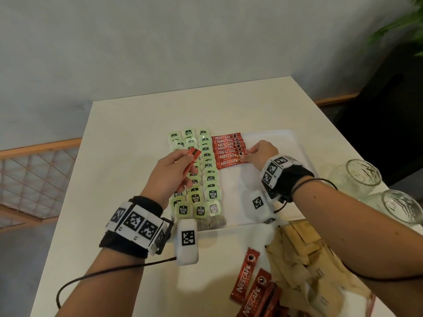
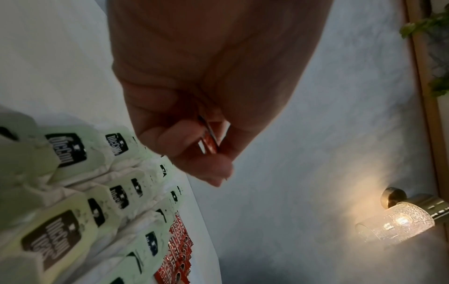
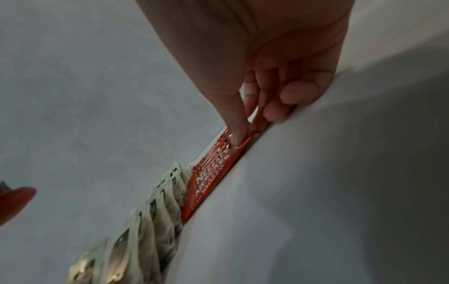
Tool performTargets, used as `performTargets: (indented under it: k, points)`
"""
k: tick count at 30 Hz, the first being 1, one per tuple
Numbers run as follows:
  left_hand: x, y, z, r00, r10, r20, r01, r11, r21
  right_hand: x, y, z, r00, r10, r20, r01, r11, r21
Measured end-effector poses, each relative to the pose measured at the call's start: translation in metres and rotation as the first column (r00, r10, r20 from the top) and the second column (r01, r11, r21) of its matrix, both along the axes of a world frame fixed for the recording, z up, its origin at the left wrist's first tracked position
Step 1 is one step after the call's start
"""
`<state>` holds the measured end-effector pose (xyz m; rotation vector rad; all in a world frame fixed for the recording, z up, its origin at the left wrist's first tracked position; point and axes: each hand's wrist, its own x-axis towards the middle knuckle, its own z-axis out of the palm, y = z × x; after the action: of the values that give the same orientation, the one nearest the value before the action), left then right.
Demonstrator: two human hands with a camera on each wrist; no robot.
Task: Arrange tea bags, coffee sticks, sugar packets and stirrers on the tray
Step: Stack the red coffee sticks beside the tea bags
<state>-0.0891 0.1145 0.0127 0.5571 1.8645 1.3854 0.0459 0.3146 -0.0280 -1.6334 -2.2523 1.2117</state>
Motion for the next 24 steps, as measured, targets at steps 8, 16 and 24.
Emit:
performTargets:
  k: [8, 16, 24]
  points:
    - [0.017, 0.011, 0.008, 0.992, -0.094, 0.088, 0.109, 0.977, -0.185, 0.006, -0.002, 0.011, 0.996, -0.011, -0.083, 0.011, 1.000, -0.001]
    - [0.044, 0.010, 0.012, 0.972, -0.220, 0.077, 0.230, 0.958, -0.168, 0.031, -0.054, 0.043, 0.886, 0.086, -0.456, -0.192, 0.962, -0.192]
    - [0.063, -0.003, 0.012, 0.889, -0.327, -0.321, 0.312, 0.945, -0.098, 0.045, -0.079, 0.052, 0.796, 0.053, -0.603, -0.233, 0.946, -0.225]
